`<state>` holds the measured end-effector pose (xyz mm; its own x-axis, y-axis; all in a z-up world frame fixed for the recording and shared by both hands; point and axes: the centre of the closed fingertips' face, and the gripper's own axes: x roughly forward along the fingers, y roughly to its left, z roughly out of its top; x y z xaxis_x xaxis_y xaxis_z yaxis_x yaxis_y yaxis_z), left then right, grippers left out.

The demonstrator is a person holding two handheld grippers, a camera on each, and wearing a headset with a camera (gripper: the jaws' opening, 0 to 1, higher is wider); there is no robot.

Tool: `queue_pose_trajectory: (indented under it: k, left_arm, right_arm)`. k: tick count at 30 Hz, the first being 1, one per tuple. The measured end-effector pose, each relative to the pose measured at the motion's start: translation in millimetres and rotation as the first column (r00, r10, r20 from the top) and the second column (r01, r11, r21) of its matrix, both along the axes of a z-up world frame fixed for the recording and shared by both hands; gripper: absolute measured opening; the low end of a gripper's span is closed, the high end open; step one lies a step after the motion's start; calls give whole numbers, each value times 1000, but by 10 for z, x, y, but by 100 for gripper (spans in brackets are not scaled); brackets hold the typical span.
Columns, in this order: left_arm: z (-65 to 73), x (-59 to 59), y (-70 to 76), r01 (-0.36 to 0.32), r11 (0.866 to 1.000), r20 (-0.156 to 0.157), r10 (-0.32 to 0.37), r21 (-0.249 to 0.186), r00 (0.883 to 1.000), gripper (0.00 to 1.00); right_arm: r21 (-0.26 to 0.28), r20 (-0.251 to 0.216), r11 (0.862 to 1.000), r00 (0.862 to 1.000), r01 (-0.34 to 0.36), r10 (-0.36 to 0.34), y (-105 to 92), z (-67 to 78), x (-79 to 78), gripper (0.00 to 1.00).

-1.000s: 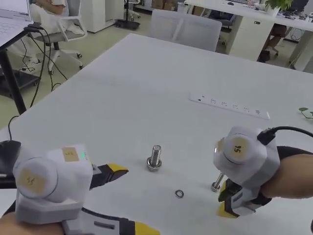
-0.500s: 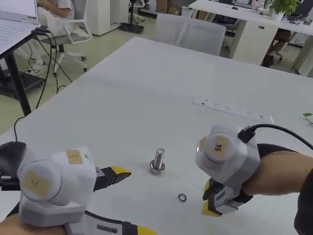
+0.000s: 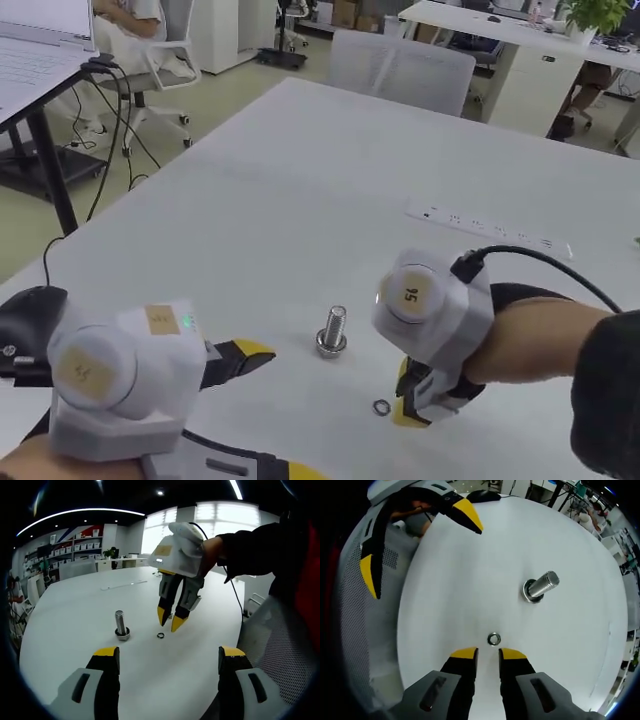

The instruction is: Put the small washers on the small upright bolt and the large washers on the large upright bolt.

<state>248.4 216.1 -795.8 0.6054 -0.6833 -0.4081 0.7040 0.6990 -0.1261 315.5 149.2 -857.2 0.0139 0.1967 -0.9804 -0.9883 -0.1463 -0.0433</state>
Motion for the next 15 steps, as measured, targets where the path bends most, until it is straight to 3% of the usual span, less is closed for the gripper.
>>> queue_pose_trajectory:
  k: [15]
  left_arm:
    - [-17, 15, 8, -7, 1000, -2, 7, -2, 1000, 81]
  right_arm:
    - [-15, -13, 1000, 1000, 5, -5, 58, -170, 53, 18]
